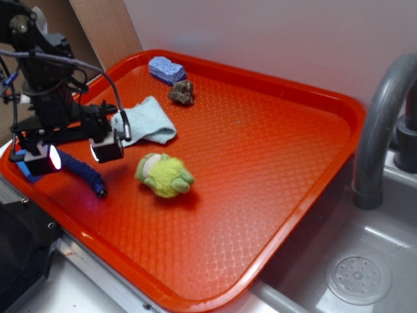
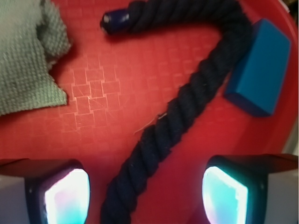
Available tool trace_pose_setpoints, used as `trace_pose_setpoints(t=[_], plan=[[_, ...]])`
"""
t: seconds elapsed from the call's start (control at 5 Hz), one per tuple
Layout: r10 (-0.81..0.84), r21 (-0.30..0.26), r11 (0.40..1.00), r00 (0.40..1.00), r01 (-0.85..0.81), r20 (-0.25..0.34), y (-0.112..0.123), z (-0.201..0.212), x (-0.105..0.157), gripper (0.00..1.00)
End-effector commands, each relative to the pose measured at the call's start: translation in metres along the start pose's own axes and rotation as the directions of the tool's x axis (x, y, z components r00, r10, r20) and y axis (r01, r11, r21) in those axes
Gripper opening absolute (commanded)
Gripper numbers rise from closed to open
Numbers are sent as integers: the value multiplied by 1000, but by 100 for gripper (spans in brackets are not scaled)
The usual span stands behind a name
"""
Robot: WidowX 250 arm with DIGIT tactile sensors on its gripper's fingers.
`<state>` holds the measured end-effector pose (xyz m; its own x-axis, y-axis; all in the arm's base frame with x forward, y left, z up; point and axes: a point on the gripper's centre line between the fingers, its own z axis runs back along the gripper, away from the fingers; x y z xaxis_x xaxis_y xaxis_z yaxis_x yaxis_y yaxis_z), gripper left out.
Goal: Grab the blue rope.
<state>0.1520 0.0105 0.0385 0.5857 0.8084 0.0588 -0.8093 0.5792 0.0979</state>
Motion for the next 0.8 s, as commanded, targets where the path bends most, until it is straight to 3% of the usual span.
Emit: trace_pose_setpoints(t=[0.0, 0.2, 0.4, 0.6], plan=[[-193, -133, 973, 981, 191, -2, -1, -26, -10, 100], [-273, -122, 954, 962, 272, 13, -5, -37, -16, 82], [-258, -97, 960, 965, 262, 55, -1, -28, -15, 0], [-306, -29, 948, 935, 316, 179, -4, -5, -14, 0]])
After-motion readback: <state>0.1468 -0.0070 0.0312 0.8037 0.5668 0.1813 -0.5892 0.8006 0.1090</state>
